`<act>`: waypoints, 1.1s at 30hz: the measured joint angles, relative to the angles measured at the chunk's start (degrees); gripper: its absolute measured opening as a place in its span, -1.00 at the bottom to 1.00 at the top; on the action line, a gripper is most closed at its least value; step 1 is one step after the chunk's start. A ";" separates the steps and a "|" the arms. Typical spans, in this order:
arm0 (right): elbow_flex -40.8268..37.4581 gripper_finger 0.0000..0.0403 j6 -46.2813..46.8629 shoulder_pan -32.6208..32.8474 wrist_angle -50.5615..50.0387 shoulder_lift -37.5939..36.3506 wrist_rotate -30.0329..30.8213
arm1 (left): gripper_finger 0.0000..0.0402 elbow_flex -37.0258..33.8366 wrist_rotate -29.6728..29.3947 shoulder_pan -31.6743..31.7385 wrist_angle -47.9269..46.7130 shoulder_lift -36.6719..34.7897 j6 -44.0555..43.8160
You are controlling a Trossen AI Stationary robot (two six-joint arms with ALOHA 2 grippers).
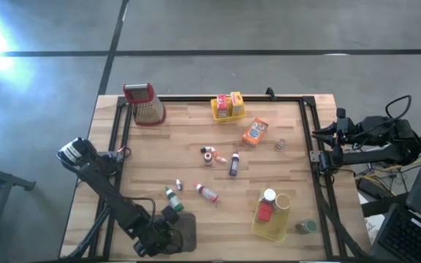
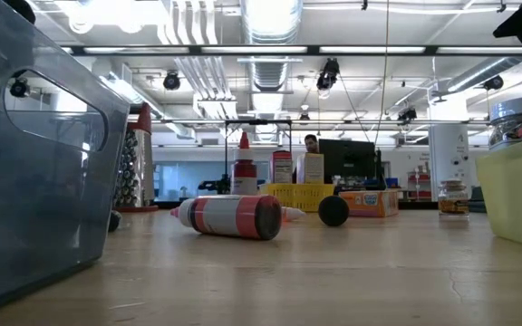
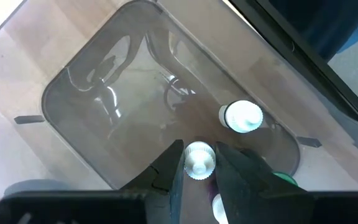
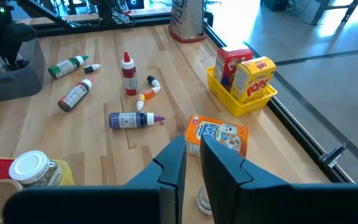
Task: Pick & Place Kitchen Items
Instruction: Put the right small pink food coloring bottle into the black bin
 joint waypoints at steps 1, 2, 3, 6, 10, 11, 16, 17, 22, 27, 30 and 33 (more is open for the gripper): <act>0.00 -0.80 -0.01 0.00 0.00 0.00 0.01 | -0.58 0.00 0.00 0.00 0.00 -0.02 -0.11; 0.00 -0.81 -0.01 0.00 0.02 0.00 0.00 | -0.58 0.00 0.00 0.00 0.00 -0.02 -0.20; 0.00 -0.81 -0.01 0.01 0.00 0.00 0.00 | -0.58 0.00 -0.02 0.00 0.00 -0.04 -0.21; 0.00 -0.80 0.00 -0.01 0.02 0.00 0.02 | -0.58 0.00 0.01 0.09 0.00 -0.04 -0.26; 0.00 -0.74 0.00 0.00 0.02 0.00 0.00 | -0.58 0.00 0.56 0.11 -0.02 -0.04 -0.47; 0.00 -0.73 -0.01 0.01 0.00 0.00 0.00 | -0.58 0.00 0.55 0.09 0.00 -0.04 -0.54; 0.00 -0.65 -0.01 0.00 0.02 0.00 0.00 | -0.58 0.00 0.53 0.10 -0.16 -0.04 -2.86; 0.00 -0.63 0.00 -0.01 0.01 0.00 0.01 | -0.58 0.00 0.53 0.09 -0.16 -0.04 -2.95; 0.00 -0.54 -0.02 0.01 0.00 0.00 0.02 | -0.57 -0.09 0.53 0.09 -0.26 -0.04 -3.53; 0.00 -0.46 0.00 0.00 0.00 0.00 0.02 | -0.52 -0.34 0.50 0.09 -0.27 -0.09 -3.53; 0.00 -0.41 -0.01 -0.01 0.00 0.00 0.00 | -0.48 -0.46 0.48 0.09 -0.33 -0.09 -3.55; 0.00 -0.37 -0.02 -0.01 0.00 0.00 0.00 | -0.44 -0.48 0.48 0.10 -0.33 -0.09 -3.57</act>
